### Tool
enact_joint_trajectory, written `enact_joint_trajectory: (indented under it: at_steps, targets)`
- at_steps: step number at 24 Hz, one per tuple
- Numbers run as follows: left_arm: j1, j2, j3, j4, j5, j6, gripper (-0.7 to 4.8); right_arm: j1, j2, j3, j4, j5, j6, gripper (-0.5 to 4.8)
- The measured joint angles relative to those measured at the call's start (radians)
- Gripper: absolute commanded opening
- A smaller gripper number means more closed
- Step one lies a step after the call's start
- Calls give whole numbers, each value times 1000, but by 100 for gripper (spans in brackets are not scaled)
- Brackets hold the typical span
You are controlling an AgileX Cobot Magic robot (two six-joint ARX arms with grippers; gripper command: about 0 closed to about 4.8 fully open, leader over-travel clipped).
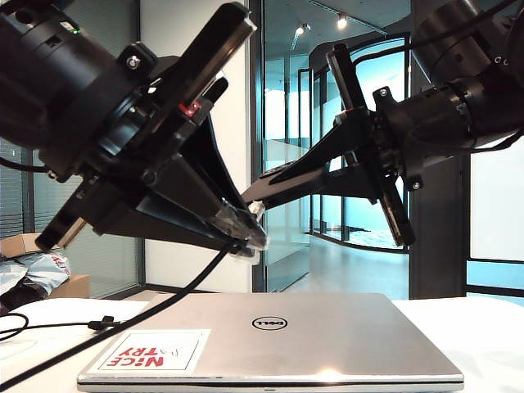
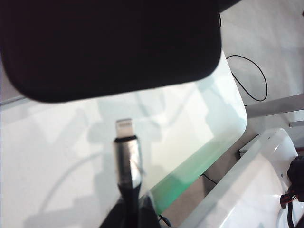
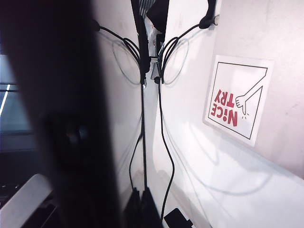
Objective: Pick up the charging cable and the phone, plug the charging cable into the charging port on the phone, and finally place them back on the table.
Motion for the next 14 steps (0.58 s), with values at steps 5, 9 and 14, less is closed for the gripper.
enact_joint_trajectory:
  at_steps: [5, 9, 14]
  targets:
    - [0, 0, 0, 3, 0, 0, -6, 8, 0, 0, -5, -15, 0, -6]
    - [0, 0, 0, 3, 0, 0, -6, 14, 0, 0, -5, -15, 0, -6]
    - [0, 0, 0, 3, 0, 0, -6, 20, 0, 0, -5, -7, 0, -6]
